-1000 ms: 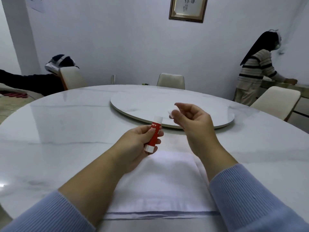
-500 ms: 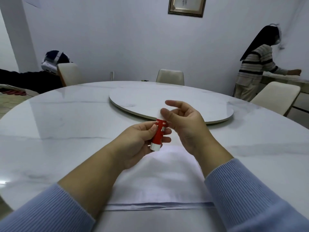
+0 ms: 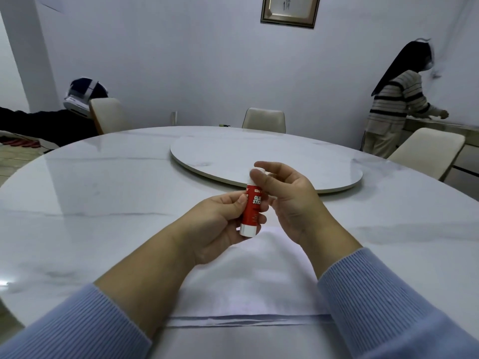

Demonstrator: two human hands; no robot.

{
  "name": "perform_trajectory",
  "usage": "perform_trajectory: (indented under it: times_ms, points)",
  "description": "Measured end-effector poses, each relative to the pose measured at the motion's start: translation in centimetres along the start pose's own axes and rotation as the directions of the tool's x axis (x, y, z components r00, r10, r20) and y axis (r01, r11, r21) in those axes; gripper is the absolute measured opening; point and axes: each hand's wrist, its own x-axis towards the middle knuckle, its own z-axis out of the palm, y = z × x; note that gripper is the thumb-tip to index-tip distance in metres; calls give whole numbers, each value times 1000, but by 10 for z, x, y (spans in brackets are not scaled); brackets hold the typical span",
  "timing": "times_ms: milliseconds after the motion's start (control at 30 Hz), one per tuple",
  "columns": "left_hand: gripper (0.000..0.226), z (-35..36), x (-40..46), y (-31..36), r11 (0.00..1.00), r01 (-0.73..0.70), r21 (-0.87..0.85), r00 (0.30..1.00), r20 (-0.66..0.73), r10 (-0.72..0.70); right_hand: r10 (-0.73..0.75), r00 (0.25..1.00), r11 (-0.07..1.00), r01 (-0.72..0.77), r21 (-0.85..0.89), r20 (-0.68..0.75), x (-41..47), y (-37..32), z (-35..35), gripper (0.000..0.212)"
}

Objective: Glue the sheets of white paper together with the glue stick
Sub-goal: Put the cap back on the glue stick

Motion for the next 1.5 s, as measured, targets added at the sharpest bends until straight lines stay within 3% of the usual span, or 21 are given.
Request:
perform_trajectory:
  times_ms: [167,267,367,533,667,733,900,1033,1133,1300,1400,1500]
  points:
    - [28,0,1,4,998,9,-70,1000,9,-8,41,996,993,-49,105,75,-1,-1,-2,20]
    - [31,0,1,4,996,30,-79,998,48,-26,36,997,990,-45,133,74,-1,-1,-2,38]
    - [31,0,1,4,995,46,-89,996,77,-39,44,991,991,-59,124,123,-1,-1,-1,34]
    - [33,1,1,3,996,50,-78,995,89,-43,-15,999,999,13,43,49,-2,-3,0,41]
    - [31,-2,2,6,988,55,-146,994,98,-41,-18,997,1000,18,0,75,-2,-4,-2,26]
    - [31,-2,2,7,986,59,-154,993,112,-41,-45,998,999,46,-11,48,-1,-4,-2,31]
    - [29,-3,2,8,991,51,-126,993,109,-38,1,997,999,-4,41,79,-3,-2,4,31]
    - [30,-6,2,10,1000,13,-14,997,80,-12,-151,988,977,145,-159,-26,-2,-4,12,4]
    - [30,-9,2,11,999,-7,39,999,46,5,-246,968,933,222,-284,-51,-1,-4,16,10]
    - [28,-11,1,11,995,-63,71,997,43,60,-270,963,912,254,-322,-6,-2,-1,18,8]
    - [25,-15,8,11,950,-142,277,988,-25,155,-278,958,904,286,-317,69,-8,3,13,28]
    - [16,-24,18,13,783,-131,609,906,-248,344,-384,919,873,329,-361,-92,-10,-1,-1,48]
